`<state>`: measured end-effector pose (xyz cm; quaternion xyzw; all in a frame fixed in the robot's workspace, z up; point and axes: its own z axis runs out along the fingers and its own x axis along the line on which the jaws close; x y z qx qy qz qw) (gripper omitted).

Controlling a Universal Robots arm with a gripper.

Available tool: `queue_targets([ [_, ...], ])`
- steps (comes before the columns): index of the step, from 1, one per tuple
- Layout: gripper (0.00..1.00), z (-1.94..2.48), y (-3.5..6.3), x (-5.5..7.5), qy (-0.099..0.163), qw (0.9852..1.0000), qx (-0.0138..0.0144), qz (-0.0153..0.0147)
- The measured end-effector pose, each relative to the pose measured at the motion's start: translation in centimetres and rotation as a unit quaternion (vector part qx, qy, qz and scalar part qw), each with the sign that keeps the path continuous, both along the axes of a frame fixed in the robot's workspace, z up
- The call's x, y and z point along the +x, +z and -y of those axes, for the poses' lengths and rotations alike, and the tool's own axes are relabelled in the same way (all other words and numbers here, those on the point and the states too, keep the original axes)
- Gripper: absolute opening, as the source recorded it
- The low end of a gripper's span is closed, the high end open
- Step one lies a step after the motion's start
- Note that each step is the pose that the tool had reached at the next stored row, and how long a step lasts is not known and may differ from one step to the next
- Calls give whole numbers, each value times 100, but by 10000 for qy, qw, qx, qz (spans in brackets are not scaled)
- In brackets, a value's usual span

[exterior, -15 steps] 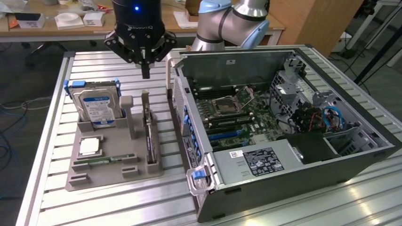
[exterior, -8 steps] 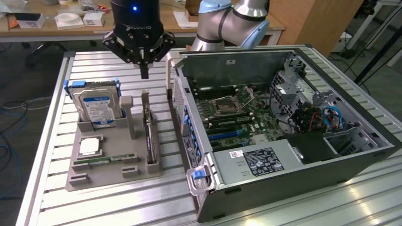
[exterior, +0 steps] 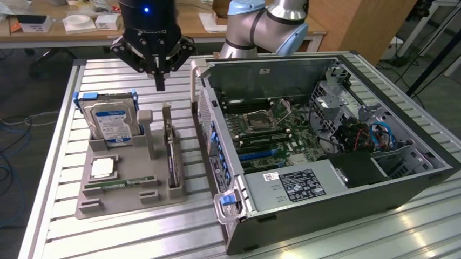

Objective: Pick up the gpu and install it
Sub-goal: 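Reach for the gpu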

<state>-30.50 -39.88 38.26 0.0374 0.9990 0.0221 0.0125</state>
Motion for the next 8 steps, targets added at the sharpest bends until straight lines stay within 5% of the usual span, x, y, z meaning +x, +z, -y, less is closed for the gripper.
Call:
queue_targets([
  [8,11,0,-1,-53,1,10000,0,0],
])
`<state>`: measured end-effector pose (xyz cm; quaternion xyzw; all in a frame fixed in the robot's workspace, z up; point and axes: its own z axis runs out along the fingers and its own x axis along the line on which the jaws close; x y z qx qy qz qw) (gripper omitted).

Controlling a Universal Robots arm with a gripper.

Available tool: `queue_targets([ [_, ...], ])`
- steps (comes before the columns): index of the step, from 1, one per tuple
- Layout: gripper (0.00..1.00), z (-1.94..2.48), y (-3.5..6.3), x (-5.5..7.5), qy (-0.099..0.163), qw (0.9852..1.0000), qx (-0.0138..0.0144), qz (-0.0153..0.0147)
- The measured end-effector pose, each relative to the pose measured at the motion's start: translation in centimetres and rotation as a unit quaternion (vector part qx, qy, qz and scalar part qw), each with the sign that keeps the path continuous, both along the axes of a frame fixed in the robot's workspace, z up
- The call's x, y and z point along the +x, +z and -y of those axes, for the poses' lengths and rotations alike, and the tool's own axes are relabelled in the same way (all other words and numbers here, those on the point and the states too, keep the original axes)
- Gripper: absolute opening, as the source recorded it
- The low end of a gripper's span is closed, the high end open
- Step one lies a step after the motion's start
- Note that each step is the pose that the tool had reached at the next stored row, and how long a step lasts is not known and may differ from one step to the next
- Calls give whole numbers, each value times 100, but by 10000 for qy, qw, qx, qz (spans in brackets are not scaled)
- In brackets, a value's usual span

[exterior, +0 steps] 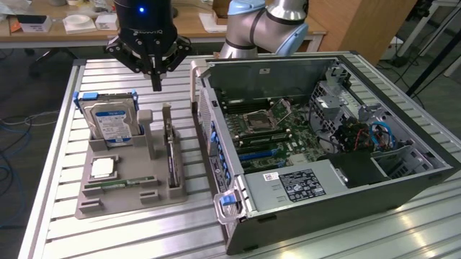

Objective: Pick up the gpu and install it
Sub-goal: 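Pick up the gpu and move the gpu toward the slot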

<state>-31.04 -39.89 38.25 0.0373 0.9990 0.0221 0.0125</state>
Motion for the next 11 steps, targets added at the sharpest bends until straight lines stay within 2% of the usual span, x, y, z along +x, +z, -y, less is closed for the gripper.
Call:
queue_targets([
  [11,11,0,0,-1,-1,10000,0,0],
])
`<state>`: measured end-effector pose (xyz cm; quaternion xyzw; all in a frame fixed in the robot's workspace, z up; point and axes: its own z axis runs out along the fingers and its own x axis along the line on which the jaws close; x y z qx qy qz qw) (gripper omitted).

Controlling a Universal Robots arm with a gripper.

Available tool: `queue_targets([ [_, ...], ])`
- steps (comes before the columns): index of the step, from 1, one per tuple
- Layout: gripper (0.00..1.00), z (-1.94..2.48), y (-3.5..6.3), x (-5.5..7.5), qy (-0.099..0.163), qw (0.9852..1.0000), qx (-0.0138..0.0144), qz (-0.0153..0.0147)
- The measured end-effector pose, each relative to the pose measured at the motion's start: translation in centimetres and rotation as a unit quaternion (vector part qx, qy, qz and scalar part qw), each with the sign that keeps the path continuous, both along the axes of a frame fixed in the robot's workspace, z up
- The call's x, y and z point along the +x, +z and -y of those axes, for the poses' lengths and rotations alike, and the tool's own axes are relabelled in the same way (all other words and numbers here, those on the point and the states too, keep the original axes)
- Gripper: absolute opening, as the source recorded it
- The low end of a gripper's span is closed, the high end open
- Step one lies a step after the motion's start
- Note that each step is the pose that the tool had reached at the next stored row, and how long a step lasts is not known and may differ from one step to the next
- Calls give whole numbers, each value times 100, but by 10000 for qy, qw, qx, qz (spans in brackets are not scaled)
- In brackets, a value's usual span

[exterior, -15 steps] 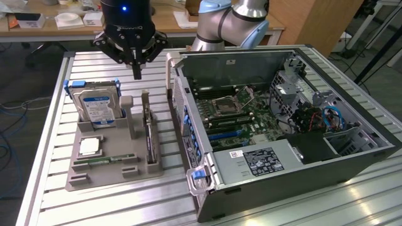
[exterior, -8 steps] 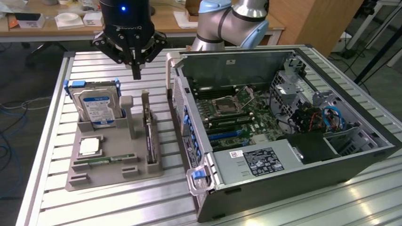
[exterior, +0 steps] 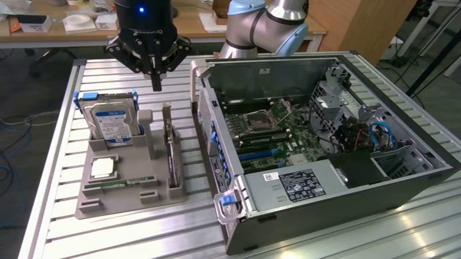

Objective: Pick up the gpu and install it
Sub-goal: 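Pick up the gpu and move the gpu toward the slot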

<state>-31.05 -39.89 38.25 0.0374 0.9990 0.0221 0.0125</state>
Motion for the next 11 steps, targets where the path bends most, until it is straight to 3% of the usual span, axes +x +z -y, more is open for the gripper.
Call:
queue_targets([
  [2,11,0,0,0,0,10000,0,0],
  [5,29,0,0,0,0,10000,0,0],
  [7,35,0,0,0,0,10000,0,0],
  [9,35,0,0,0,0,10000,0,0],
  [10,41,0,0,0,0,10000,0,0],
  [11,41,0,0,0,0,10000,0,0],
])
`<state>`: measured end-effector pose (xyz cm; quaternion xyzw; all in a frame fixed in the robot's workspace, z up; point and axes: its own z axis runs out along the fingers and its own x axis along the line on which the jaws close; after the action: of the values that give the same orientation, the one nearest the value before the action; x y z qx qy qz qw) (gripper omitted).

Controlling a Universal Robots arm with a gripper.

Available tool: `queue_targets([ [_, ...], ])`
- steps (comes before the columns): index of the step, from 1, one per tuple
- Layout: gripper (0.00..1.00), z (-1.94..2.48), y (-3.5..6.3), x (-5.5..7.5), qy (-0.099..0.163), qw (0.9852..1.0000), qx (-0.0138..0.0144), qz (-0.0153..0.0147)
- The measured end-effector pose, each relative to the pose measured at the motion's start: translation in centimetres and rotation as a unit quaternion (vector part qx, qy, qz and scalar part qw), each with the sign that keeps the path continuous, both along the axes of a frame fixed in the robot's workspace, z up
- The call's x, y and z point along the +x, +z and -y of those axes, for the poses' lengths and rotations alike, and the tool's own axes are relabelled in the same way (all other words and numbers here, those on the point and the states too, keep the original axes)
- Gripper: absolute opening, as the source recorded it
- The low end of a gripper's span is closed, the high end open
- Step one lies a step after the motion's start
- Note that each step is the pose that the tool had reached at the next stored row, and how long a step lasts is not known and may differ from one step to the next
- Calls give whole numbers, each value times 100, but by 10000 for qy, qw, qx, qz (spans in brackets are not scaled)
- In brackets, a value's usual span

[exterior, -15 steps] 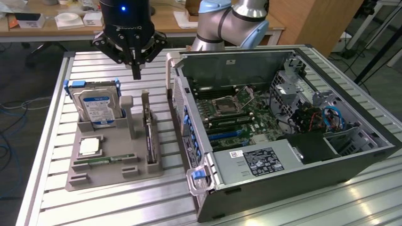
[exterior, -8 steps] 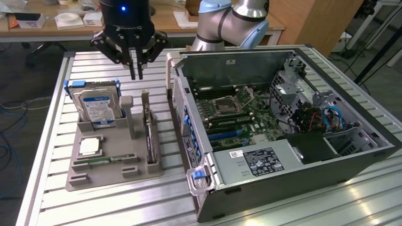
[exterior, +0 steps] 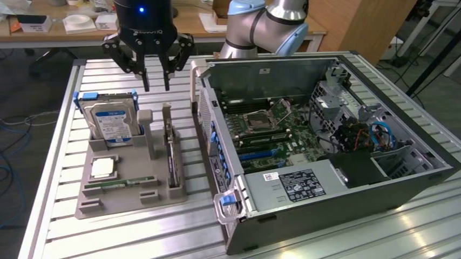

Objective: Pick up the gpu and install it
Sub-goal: 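Pick up the gpu and move the gpu toward the slot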

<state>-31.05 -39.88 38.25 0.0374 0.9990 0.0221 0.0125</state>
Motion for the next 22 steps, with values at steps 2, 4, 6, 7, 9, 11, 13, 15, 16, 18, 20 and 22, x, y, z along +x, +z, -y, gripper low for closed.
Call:
queue_targets([
  [2,41,0,0,0,0,10000,0,0],
  [4,41,0,0,0,0,10000,0,0],
  [6,41,0,-1,0,0,10000,-1,-1],
  [7,41,0,-3,0,0,10000,0,-1],
  [9,41,4,-6,-1,0,10000,1,1],
  [11,41,16,-7,0,0,10000,0,0],
  [13,41,26,-7,0,0,10000,0,0],
  [15,41,38,-7,0,0,10000,0,0],
  [16,41,43,-7,0,0,10000,0,0],
  [18,41,51,-7,0,0,10000,0,0],
  [20,41,60,-9,0,0,10000,0,0],
  [22,41,70,-13,0,0,10000,0,0],
])
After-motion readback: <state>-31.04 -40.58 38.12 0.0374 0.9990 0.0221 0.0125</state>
